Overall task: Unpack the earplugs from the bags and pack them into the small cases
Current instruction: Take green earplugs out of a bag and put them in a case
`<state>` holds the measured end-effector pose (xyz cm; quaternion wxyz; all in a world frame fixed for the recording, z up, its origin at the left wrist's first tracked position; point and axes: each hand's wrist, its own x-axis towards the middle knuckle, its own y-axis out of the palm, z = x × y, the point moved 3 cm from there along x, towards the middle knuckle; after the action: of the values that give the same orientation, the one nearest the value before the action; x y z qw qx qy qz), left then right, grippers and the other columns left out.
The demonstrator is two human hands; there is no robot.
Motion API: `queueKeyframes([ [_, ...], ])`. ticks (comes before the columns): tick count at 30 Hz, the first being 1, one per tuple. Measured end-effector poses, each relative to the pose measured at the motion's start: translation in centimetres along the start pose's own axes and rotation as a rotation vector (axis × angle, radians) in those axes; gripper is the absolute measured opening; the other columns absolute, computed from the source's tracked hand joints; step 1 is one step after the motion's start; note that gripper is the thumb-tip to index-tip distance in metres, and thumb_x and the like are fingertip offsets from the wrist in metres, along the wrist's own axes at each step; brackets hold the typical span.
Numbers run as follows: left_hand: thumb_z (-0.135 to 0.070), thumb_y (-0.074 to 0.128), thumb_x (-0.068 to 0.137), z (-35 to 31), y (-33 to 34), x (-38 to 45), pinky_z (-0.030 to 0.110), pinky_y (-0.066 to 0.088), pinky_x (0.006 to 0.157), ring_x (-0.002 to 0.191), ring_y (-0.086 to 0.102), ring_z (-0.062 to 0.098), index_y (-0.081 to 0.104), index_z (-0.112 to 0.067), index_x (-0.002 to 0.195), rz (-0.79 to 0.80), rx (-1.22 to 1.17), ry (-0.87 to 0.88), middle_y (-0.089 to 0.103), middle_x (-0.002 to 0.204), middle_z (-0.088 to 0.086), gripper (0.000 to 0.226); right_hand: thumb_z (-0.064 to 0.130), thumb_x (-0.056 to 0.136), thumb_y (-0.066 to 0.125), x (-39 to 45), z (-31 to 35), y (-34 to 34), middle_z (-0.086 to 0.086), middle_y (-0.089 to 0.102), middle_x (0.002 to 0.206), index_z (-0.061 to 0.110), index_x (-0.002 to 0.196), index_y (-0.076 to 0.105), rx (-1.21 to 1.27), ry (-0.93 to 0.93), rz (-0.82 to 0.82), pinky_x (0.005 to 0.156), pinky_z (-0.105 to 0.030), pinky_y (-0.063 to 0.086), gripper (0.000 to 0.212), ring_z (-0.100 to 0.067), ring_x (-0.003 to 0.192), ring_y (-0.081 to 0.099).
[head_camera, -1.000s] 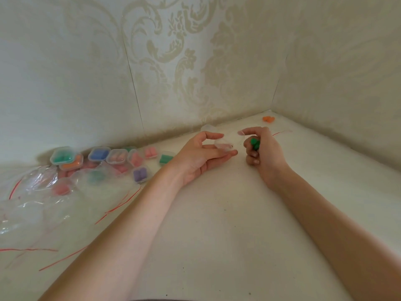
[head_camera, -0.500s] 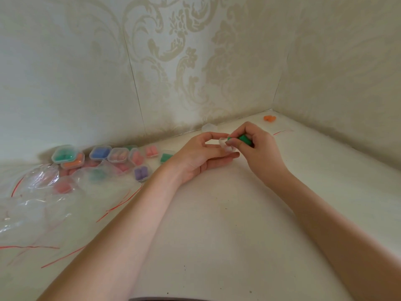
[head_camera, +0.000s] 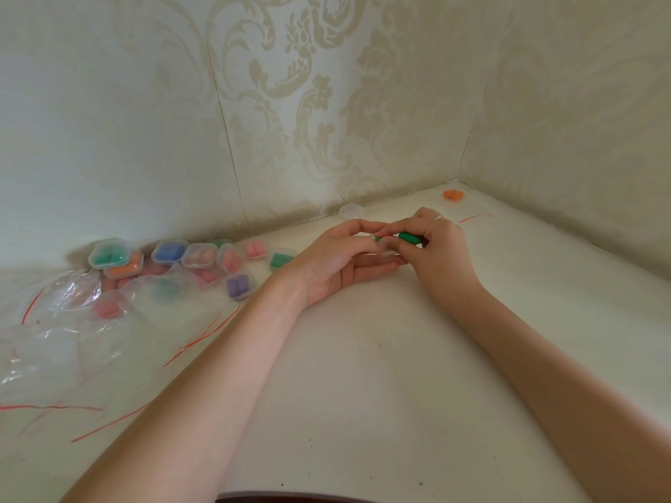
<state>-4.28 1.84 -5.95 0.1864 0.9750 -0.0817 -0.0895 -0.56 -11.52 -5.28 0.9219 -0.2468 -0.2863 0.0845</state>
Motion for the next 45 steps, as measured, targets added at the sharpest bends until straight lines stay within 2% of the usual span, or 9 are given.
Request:
queueKeyframes([
  [3, 0.001, 0.056, 0.088, -0.1, -0.2, 0.1, 0.028, 0.058, 0.075, 0.082, 0.071, 0.025, 0.060, -0.006, 0.106, -0.033, -0.041, 0.007, 0.068, 0.093, 0.013, 0.020, 0.012, 0.083, 0.070, -0.1, 0.3, 0.3, 0.007, 0.046, 0.070, 0.018, 0.096, 0.075, -0.010, -0.025, -0.013, 0.059, -0.007, 0.032, 0.015, 0.007, 0.063, 0.045],
  [11, -0.004, 0.056, 0.090, -0.1, -0.6, 0.2, 0.029, 0.058, 0.067, 0.080, 0.071, 0.029, 0.056, -0.003, 0.120, -0.063, -0.096, -0.030, 0.054, 0.106, 0.019, 0.030, 0.012, 0.082, 0.071, -0.3, 0.4, 0.5, 0.006, 0.050, 0.071, 0.020, 0.091, 0.077, -0.056, -0.074, -0.008, 0.060, -0.009, 0.031, 0.013, 0.003, 0.066, 0.045],
  [19, -0.001, 0.056, 0.088, -0.3, -0.9, -0.1, 0.027, 0.059, 0.074, 0.086, 0.071, 0.027, 0.055, -0.001, 0.127, -0.024, -0.141, -0.083, 0.068, 0.099, 0.016, 0.039, 0.017, 0.083, 0.071, -0.2, 0.3, 0.5, 0.004, 0.043, 0.070, 0.023, 0.097, 0.075, -0.061, -0.020, -0.001, 0.057, -0.013, 0.031, 0.016, -0.006, 0.065, 0.042],
  [26, 0.000, 0.051, 0.091, -0.4, -0.5, -0.2, 0.022, 0.058, 0.068, 0.082, 0.072, 0.023, 0.064, -0.004, 0.107, -0.028, -0.100, -0.061, 0.072, 0.089, 0.012, 0.021, 0.019, 0.087, 0.067, -0.1, 0.6, 0.3, 0.006, 0.048, 0.072, 0.021, 0.095, 0.074, -0.023, -0.019, 0.061, 0.062, -0.009, 0.034, 0.012, -0.002, 0.066, 0.044],
  [30, 0.001, 0.044, 0.097, -0.2, -0.3, 0.0, 0.024, 0.058, 0.063, 0.081, 0.072, 0.029, 0.055, 0.004, 0.116, -0.108, -0.113, -0.017, 0.068, 0.096, 0.021, 0.023, 0.025, 0.098, 0.048, -0.1, 0.7, -0.1, 0.009, 0.058, 0.093, 0.022, 0.112, 0.067, 0.083, 0.079, 0.027, 0.070, 0.000, 0.036, 0.024, 0.010, 0.083, 0.051],
  [32, -0.002, 0.043, 0.098, 0.0, 0.0, 0.1, 0.024, 0.059, 0.064, 0.079, 0.072, 0.029, 0.056, 0.002, 0.113, -0.146, -0.050, 0.006, 0.066, 0.097, 0.022, 0.020, 0.029, 0.102, 0.038, 0.0, 0.5, -0.1, 0.005, 0.060, 0.109, 0.025, 0.108, 0.065, 0.111, 0.136, 0.048, 0.076, 0.002, 0.034, 0.028, 0.003, 0.100, 0.052],
  [35, -0.007, 0.045, 0.098, 0.3, 0.1, 0.3, 0.026, 0.059, 0.065, 0.077, 0.072, 0.030, 0.058, -0.002, 0.106, -0.218, 0.076, 0.064, 0.064, 0.100, 0.019, 0.016, 0.021, 0.102, 0.032, 0.0, 0.3, 0.2, 0.000, 0.060, 0.114, 0.028, 0.095, 0.063, 0.160, 0.198, 0.086, 0.074, 0.001, 0.033, 0.032, -0.002, 0.098, 0.050],
  [40, -0.011, 0.049, 0.098, 0.3, 0.0, 0.3, 0.026, 0.058, 0.062, 0.075, 0.072, 0.029, 0.057, -0.005, 0.093, -0.259, 0.088, 0.107, 0.066, 0.095, 0.017, 0.012, 0.016, 0.093, 0.056, -0.2, 0.6, 0.0, -0.003, 0.061, 0.092, 0.019, 0.102, 0.059, 0.208, 0.141, 0.093, 0.064, -0.006, 0.037, 0.010, 0.000, 0.071, 0.049],
  [45, -0.015, 0.046, 0.099, 0.3, 0.0, 0.4, 0.026, 0.058, 0.060, 0.064, 0.071, 0.019, 0.058, -0.005, 0.090, -0.241, 0.069, 0.088, 0.069, 0.075, 0.009, 0.018, 0.018, 0.079, 0.075, -0.5, 0.7, -0.1, 0.018, 0.062, 0.073, 0.017, 0.080, 0.062, 0.072, 0.041, 0.063, 0.067, -0.005, 0.035, 0.013, 0.006, 0.068, 0.050],
])
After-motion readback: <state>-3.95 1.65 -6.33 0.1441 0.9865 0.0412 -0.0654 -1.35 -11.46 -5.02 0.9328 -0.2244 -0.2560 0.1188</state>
